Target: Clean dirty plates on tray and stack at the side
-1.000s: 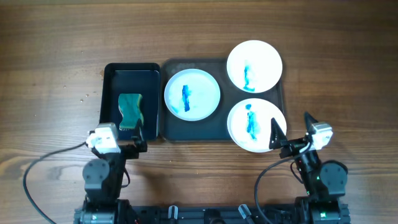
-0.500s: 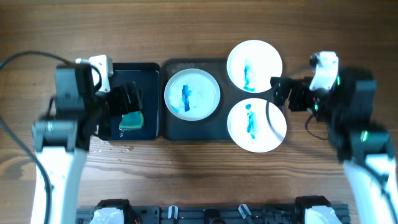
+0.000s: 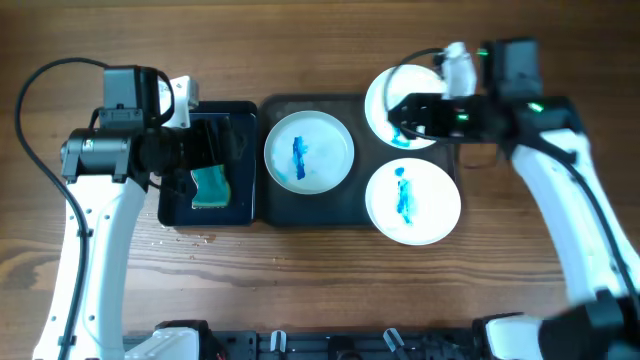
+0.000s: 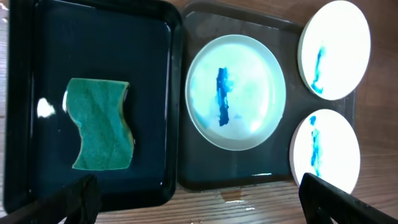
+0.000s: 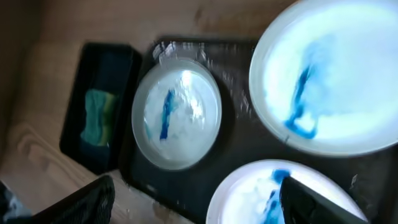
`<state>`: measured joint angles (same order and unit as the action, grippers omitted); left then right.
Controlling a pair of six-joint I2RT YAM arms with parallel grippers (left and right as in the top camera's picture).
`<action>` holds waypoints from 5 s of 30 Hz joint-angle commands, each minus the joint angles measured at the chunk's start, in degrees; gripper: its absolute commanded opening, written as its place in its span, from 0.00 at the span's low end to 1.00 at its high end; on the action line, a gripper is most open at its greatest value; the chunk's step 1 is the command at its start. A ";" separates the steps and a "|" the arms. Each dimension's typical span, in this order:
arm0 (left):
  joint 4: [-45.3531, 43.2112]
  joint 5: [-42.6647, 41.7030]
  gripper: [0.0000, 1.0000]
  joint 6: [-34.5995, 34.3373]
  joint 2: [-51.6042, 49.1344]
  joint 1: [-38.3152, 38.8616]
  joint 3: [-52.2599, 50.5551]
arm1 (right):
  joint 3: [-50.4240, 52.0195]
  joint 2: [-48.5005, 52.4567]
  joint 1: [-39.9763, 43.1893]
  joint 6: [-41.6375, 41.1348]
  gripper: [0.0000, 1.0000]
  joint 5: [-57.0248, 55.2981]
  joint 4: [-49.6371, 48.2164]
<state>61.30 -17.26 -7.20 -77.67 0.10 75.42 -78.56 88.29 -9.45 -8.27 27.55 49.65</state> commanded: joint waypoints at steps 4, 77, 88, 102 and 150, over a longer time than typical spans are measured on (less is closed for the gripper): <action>-2.56 10.54 0.99 -3.93 0.31 -3.58 1.09 | -11.37 16.28 -10.43 -7.34 0.77 -9.46 5.73; -17.90 1.62 0.04 -1.97 -19.45 2.03 -5.05 | -11.85 38.16 -15.43 -18.86 0.04 -13.94 -3.34; -33.73 1.81 0.04 -11.76 -28.09 15.47 -5.05 | -11.85 38.16 -15.39 -18.91 0.05 -13.51 -2.91; -25.20 -10.19 0.04 -12.55 -37.07 21.14 -5.05 | -11.85 38.16 -15.06 -18.91 0.04 -12.07 -2.89; -42.77 20.28 0.04 -9.49 -37.73 19.37 -3.87 | -7.56 39.23 -11.69 -19.87 0.04 4.48 -8.24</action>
<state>22.46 -15.66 -8.25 -114.13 20.62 71.57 -87.07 125.80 -20.78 -28.49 29.82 41.12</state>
